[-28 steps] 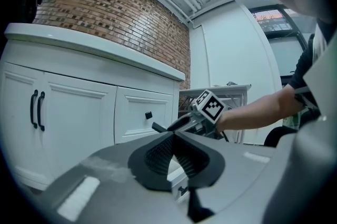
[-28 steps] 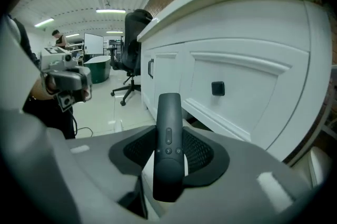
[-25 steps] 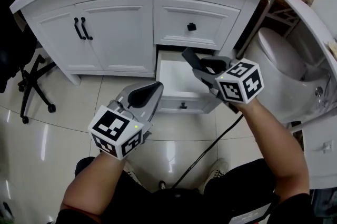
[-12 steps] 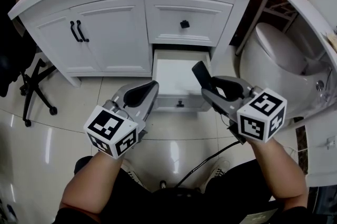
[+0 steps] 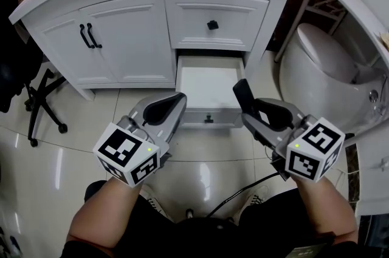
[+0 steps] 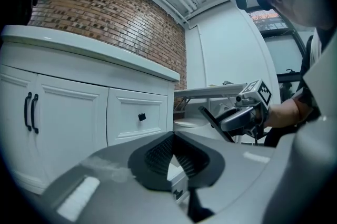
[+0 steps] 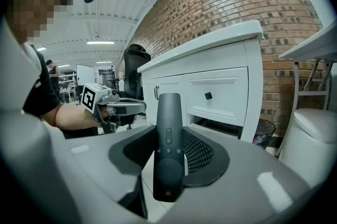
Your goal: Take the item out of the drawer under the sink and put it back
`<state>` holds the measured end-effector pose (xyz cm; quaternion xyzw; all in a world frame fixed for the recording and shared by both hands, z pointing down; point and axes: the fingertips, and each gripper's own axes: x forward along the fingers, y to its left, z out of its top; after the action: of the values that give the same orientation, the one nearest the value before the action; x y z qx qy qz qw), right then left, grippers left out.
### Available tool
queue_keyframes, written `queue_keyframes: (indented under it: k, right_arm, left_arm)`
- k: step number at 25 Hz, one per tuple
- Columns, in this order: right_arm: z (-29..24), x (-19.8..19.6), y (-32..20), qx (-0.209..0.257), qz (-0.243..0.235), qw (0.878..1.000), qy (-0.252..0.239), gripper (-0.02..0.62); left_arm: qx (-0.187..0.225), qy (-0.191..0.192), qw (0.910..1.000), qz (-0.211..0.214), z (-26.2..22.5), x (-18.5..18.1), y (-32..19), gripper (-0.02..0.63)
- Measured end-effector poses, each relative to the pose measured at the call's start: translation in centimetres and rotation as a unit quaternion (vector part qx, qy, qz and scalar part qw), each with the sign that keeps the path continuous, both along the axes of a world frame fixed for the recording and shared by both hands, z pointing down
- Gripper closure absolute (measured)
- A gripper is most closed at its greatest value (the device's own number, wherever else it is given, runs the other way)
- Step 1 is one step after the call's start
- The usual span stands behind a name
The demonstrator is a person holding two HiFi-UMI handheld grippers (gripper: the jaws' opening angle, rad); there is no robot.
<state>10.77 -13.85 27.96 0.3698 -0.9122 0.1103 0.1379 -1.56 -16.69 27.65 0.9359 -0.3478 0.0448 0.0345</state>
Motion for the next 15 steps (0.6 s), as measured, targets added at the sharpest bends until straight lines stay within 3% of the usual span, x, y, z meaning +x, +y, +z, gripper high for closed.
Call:
queue_keyframes:
  k: [11, 15]
  right_arm:
    - [0.56, 0.44, -0.18, -0.004, 0.006, 1.000, -0.001, 0.430]
    - [0.61, 0.35, -0.10, -0.006, 0.004, 1.000, -0.002, 0.430]
  left_arm:
    - [0.003, -0.006, 1.0000, -0.001, -0.02, -0.06, 0.05, 0.601]
    - [0.003, 0.010, 0.9999, -0.005, -0.43, -0.31, 0.11, 0.601]
